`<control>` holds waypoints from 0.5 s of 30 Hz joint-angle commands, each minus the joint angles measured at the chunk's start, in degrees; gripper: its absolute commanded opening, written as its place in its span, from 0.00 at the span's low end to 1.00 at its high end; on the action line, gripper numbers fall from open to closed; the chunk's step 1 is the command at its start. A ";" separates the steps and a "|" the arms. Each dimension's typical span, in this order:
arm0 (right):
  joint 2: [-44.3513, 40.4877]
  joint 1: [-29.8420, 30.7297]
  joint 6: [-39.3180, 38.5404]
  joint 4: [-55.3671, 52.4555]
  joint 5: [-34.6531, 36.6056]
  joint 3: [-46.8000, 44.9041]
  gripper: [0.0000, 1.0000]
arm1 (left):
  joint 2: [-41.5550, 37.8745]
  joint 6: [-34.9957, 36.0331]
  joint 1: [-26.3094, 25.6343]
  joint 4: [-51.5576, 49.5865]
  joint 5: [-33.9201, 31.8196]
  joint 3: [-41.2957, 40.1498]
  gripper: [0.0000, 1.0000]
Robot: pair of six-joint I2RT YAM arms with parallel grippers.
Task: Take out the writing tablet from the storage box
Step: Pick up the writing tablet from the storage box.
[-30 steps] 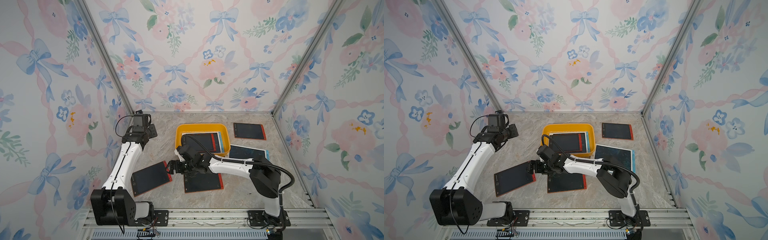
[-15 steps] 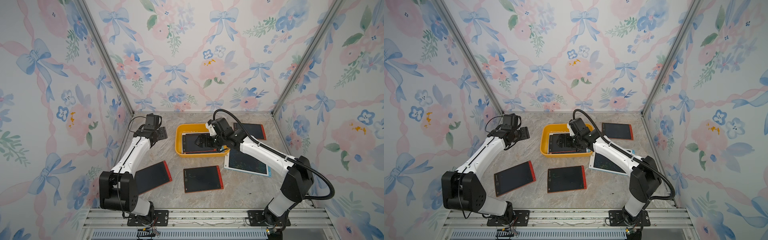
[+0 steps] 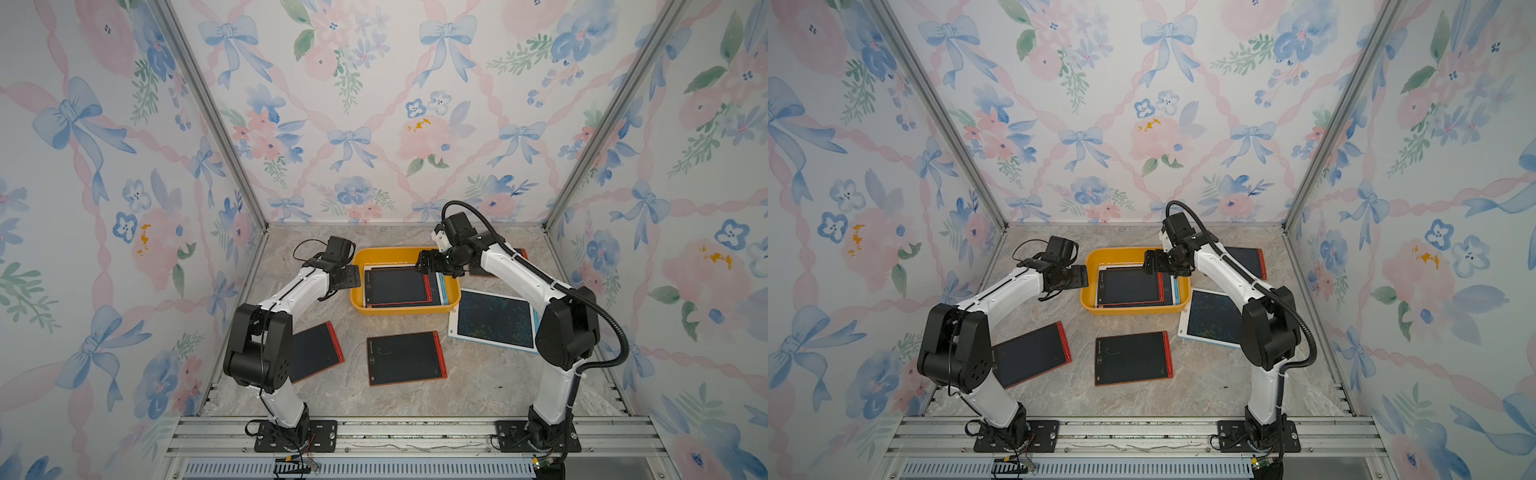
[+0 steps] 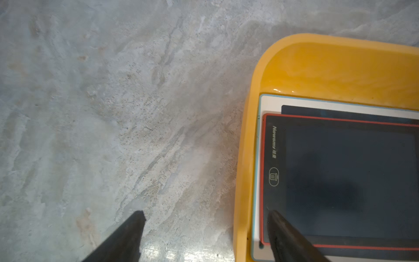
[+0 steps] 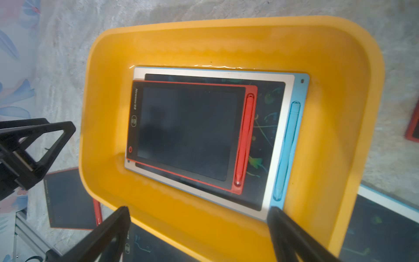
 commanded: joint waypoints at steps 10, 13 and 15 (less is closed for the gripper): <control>13.38 -0.18 -3.46 -8.85 3.61 10.76 0.97 | 4.26 -2.01 -1.84 1.47 -3.22 1.78 0.73; 15.13 -0.21 -3.78 -9.18 3.19 11.51 0.98 | 4.72 -2.14 -1.96 1.75 -3.41 1.74 0.68; 16.21 -0.24 -4.14 -9.44 2.35 11.99 1.00 | 4.73 -2.27 -2.11 1.95 -3.68 1.54 0.65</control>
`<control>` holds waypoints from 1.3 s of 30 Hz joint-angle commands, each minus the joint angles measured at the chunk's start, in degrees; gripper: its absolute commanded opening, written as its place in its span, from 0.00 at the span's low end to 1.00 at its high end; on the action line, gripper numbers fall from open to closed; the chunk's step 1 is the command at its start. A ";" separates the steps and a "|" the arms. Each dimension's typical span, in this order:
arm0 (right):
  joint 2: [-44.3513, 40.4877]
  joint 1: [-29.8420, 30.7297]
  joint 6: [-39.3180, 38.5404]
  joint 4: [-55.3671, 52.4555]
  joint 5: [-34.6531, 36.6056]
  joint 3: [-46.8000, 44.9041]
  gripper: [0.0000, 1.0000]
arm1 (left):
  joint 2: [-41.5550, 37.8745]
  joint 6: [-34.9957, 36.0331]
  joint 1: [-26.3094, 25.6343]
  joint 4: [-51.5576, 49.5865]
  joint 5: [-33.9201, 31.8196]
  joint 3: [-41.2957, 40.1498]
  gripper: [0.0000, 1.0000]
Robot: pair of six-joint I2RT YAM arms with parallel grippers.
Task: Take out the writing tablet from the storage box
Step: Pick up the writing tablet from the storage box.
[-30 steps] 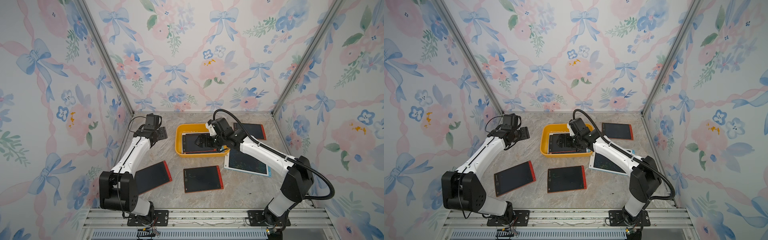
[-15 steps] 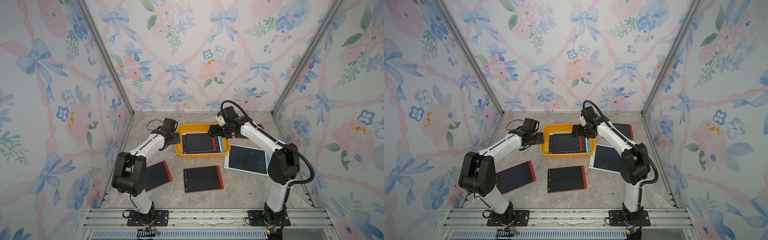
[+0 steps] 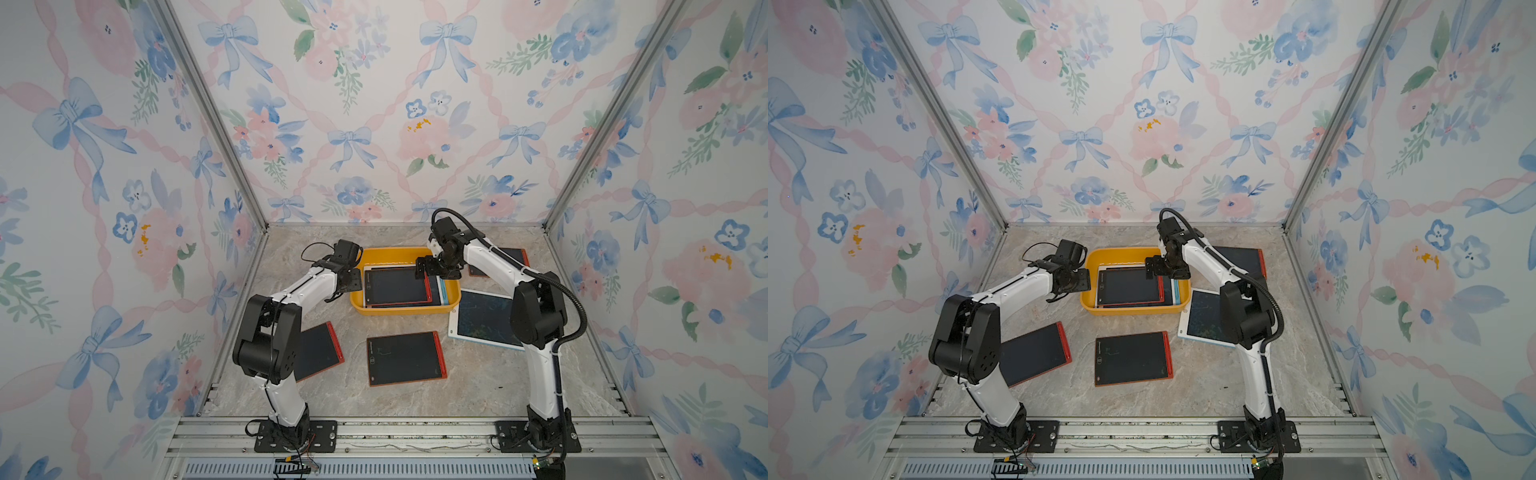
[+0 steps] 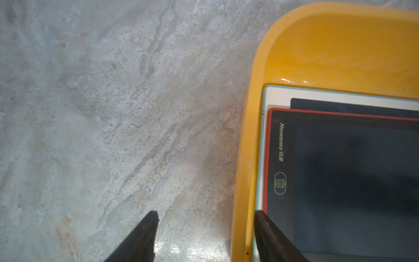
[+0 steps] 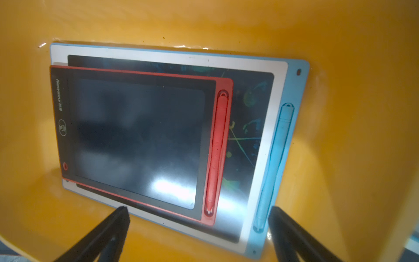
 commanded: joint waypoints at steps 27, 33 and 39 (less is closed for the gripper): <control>6.77 1.72 -1.65 2.40 -10.86 -1.23 0.86 | 1.89 -0.56 -1.07 1.00 -1.98 1.20 0.04; 6.55 2.13 -0.98 4.34 -14.17 -2.36 0.85 | 1.72 1.19 -1.07 0.96 -2.07 1.79 0.02; 5.65 1.95 0.36 6.58 -17.25 -3.72 0.84 | 1.21 5.01 -0.98 0.91 -2.82 1.90 0.00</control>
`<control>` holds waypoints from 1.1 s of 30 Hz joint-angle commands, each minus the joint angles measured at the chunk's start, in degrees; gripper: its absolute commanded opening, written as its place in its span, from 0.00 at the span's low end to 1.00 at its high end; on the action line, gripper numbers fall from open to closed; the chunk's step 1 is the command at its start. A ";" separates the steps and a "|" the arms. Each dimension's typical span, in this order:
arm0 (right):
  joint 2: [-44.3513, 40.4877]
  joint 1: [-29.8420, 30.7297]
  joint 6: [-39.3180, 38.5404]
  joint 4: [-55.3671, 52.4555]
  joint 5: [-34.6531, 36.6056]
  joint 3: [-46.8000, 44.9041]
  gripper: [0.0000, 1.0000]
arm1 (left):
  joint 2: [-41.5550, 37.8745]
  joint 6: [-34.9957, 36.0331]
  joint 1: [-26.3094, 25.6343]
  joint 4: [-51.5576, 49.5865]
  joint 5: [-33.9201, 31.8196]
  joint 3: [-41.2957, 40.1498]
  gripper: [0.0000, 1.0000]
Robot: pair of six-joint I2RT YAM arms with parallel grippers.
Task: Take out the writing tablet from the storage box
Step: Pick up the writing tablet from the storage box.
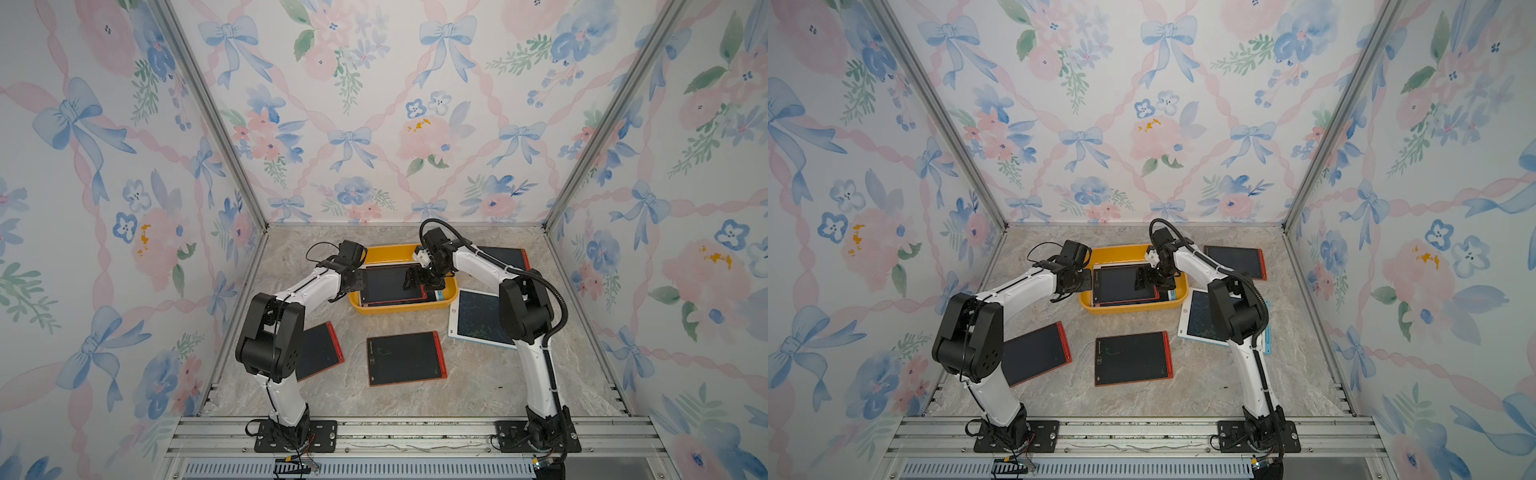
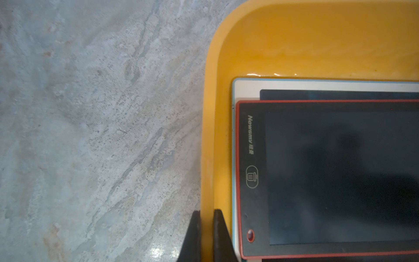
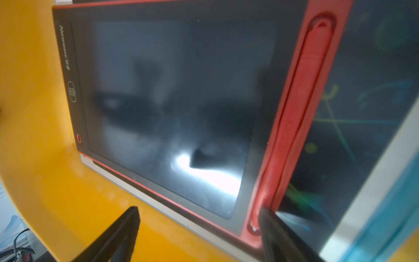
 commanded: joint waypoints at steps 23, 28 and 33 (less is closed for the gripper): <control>0.61 -3.25 6.97 0.81 -0.82 0.87 0.85 | 2.05 10.26 0.42 -0.45 -3.82 4.32 0.00; 2.48 -2.81 8.06 1.00 -0.49 1.49 0.85 | 2.83 10.98 0.64 -0.58 -4.52 5.04 0.00; 4.19 -1.35 8.41 1.11 -1.52 2.22 0.85 | 3.10 10.54 0.59 -0.45 -4.18 4.67 0.00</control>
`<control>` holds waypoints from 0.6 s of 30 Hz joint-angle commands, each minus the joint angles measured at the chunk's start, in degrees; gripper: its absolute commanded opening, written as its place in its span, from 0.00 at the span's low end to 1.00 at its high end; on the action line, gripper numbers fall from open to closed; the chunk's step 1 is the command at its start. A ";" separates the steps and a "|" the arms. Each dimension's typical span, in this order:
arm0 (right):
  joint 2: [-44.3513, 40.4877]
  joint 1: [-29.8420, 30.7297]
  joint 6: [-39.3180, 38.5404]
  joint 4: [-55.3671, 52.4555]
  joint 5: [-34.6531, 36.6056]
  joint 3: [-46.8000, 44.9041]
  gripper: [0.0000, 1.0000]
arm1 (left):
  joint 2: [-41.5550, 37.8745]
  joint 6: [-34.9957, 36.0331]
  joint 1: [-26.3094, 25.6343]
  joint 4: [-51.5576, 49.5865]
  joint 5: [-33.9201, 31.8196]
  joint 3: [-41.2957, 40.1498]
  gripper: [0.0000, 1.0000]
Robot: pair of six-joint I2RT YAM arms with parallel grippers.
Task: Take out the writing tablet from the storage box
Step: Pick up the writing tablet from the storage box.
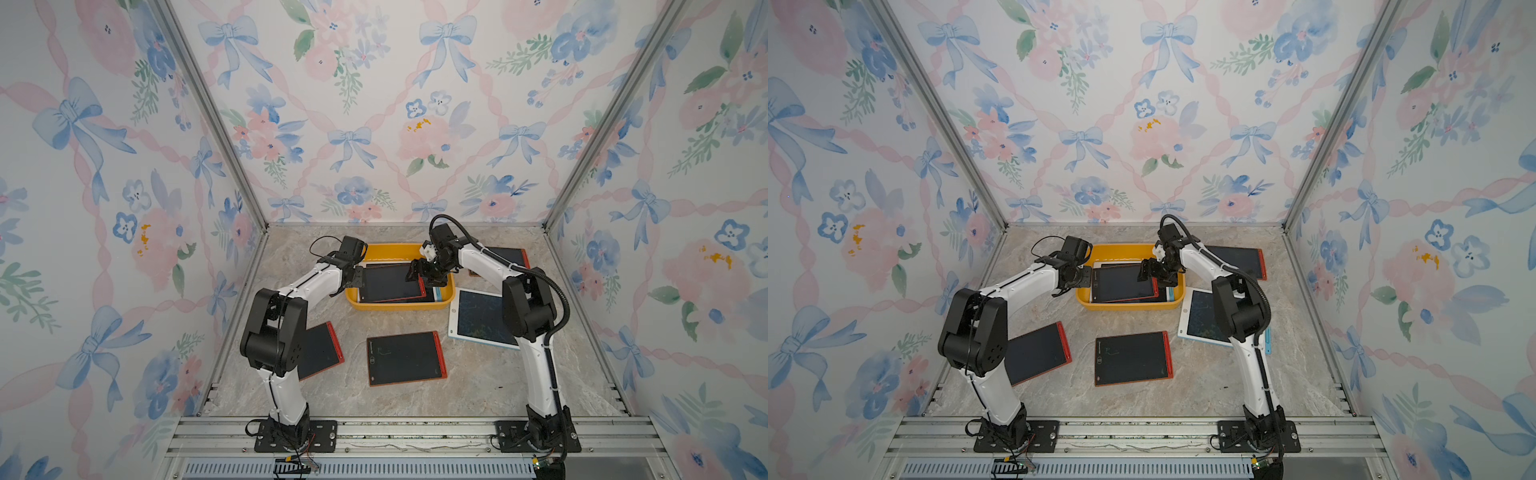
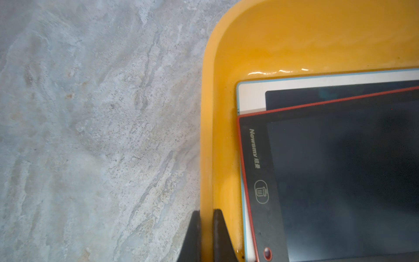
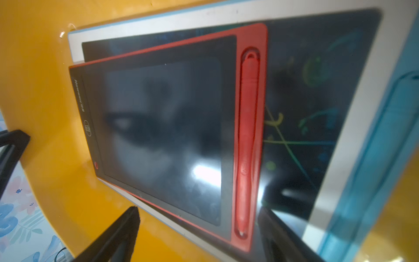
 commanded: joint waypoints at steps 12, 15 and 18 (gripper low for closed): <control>4.50 3.88 2.89 0.82 -3.65 1.36 0.85 | 0.55 1.82 0.29 -0.25 -1.21 0.58 0.00; 2.89 3.30 6.23 7.60 -8.39 -2.80 0.84 | 0.70 1.68 0.27 -0.22 -1.03 0.58 0.00; 0.43 2.53 10.39 15.78 -11.72 -7.87 0.84 | 0.72 1.65 0.27 -0.20 -0.99 0.49 0.00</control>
